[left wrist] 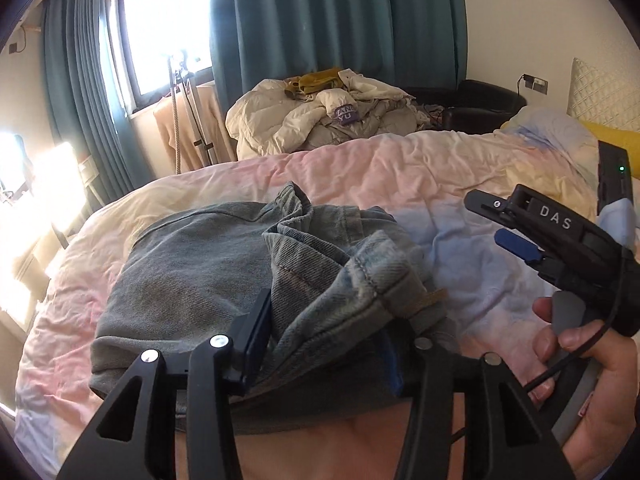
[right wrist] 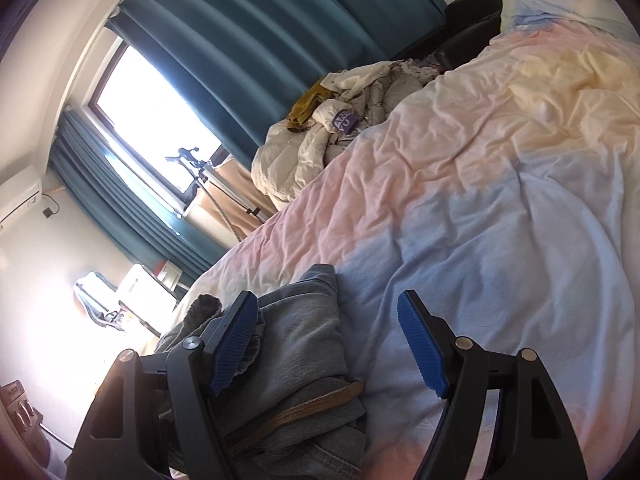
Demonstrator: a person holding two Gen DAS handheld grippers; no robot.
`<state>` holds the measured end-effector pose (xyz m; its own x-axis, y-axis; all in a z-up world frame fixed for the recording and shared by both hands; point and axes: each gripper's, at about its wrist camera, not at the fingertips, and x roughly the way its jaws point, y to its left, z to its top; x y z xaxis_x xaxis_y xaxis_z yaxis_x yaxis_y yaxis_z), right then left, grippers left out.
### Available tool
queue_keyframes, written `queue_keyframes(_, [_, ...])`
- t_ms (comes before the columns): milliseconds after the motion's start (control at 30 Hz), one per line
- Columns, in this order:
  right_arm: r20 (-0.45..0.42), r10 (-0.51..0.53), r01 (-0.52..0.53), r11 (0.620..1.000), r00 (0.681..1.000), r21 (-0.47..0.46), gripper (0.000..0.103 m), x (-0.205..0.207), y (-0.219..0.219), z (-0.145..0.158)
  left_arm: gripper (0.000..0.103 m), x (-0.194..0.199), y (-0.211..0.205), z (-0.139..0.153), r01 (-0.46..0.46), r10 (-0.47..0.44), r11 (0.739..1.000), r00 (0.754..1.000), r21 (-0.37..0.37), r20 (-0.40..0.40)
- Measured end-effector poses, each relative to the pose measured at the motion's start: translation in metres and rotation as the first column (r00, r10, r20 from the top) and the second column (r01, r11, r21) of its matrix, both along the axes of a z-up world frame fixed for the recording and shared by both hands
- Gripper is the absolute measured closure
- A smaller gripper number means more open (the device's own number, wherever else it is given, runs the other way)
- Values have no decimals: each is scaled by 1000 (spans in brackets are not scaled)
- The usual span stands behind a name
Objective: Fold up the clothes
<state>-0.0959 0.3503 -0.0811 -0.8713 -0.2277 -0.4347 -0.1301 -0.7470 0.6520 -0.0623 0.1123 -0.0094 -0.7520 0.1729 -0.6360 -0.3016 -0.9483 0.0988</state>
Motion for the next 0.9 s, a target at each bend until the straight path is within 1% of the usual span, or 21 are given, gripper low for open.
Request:
queue_keyframes(133, [-42, 83, -83, 997, 996, -6, 29, -2, -16, 5, 55, 17, -18, 17, 45, -45, 995, 999, 94, -5])
queue_keyframes(233, [-61, 140, -140, 990, 988, -2, 29, -4, -30, 7, 55, 22, -30, 27, 64, -63, 988, 998, 139, -12])
queue_keyframes(367, [-75, 198, -202, 978, 977, -49, 29, -11, -41, 3, 55, 24, -47, 34, 73, -66, 984, 997, 164, -44])
queue_keyframes(433, [-77, 224, -230, 969, 972, -87, 29, -17, -45, -1, 55, 21, -55, 31, 60, -51, 983, 997, 171, -55])
queue_keyframes(500, [-74, 248, -255, 961, 966, -110, 29, -23, -50, -5, 55, 14, -63, 26, 37, -29, 984, 999, 175, -46])
queue_keyframes(600, [-64, 292, -298, 948, 954, -117, 29, -34, -61, -8, 55, 3, -74, 18, 7, -3, 985, 1000, 175, -22])
queue_keyframes(733, [-65, 349, -353, 931, 935, -93, 29, -47, -81, -9, 55, -3, -88, 15, -42, 45, 978, 999, 206, -9])
queue_keyframes(867, [12, 335, -335, 942, 942, -13, 29, -66, -96, -17, 55, -4, -98, 11, -72, 76, 965, 997, 252, -8])
queue_keyframes(900, [28, 331, -331, 944, 943, -7, 29, -71, -98, -21, 55, -5, -99, 11, -76, 81, 962, 997, 263, -8])
